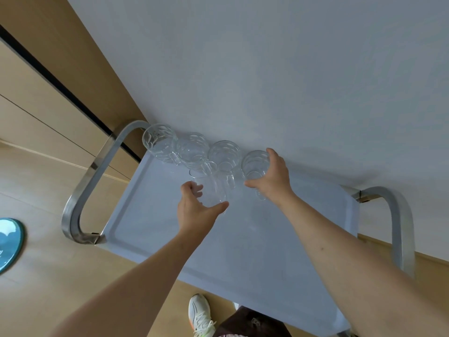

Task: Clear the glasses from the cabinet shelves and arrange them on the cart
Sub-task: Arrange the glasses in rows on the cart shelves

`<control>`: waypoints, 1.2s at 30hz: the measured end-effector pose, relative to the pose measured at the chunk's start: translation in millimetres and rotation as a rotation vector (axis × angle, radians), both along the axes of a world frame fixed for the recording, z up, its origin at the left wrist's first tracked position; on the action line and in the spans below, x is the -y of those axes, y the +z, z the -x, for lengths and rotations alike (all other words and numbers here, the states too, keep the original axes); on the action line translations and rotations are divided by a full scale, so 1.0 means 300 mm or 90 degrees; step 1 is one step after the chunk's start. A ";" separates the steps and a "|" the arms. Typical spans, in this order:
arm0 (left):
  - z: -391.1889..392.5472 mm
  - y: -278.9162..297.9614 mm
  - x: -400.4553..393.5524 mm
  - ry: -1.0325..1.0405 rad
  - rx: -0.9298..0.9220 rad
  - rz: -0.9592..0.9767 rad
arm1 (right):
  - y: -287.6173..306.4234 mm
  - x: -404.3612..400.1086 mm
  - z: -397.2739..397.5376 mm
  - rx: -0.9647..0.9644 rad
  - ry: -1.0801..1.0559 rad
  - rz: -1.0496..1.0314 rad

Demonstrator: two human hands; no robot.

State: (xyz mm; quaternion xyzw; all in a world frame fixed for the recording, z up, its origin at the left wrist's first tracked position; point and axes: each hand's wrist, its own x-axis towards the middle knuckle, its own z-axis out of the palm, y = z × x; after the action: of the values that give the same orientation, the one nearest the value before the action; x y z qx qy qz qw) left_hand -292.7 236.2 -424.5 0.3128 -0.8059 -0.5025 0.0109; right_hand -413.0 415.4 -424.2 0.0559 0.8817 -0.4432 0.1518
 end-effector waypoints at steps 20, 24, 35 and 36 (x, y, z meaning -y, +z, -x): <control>0.011 0.001 0.089 0.046 0.008 -0.011 | 0.059 0.261 0.108 -0.113 0.357 -0.421; 0.016 -0.004 0.110 0.053 0.011 -0.003 | 0.058 0.255 0.121 -0.114 0.365 -0.416; 0.019 0.033 0.111 0.014 0.003 0.006 | 0.096 0.213 0.061 -0.110 0.307 -0.365; 0.010 0.041 0.118 0.010 0.001 0.008 | 0.103 0.214 0.043 -0.116 0.297 -0.363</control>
State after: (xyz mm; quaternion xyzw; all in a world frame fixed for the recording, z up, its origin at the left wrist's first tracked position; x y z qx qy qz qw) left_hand -295.7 200.9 -412.3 0.3194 -0.8064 -0.4974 0.0163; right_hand -425.9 351.1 -393.3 -0.1462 0.9685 -0.1366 0.1480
